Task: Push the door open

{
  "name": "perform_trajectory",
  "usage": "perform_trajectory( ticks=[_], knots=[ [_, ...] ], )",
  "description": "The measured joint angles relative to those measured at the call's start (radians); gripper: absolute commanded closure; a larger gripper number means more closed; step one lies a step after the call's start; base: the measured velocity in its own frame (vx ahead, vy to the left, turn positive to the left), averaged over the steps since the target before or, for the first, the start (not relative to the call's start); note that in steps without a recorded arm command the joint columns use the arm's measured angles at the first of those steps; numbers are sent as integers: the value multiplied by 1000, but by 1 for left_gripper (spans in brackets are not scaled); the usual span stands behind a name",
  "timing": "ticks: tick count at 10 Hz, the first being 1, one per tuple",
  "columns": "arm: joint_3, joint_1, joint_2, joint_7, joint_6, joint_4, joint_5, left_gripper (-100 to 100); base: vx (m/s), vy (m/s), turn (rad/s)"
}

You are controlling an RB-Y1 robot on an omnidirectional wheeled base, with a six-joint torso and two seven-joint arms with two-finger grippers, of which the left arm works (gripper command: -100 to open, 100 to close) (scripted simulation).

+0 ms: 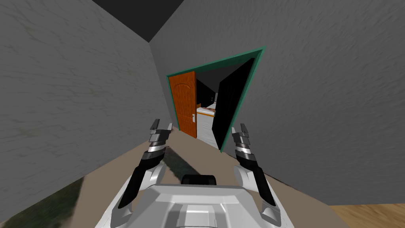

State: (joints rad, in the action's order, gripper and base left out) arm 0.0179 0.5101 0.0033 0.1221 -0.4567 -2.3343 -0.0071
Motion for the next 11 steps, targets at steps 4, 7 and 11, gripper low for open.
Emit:
perform_trajectory(
  ticks=[4,7,11],
  knots=[
    [17,-19,53,14,-7,73,22,-100,156,23,-54],
    [30,-41,107,32,-19,154,46,-100,165,38,-88],
    [51,-63,164,50,-31,242,70,-100,92,24,-49]
  ],
)
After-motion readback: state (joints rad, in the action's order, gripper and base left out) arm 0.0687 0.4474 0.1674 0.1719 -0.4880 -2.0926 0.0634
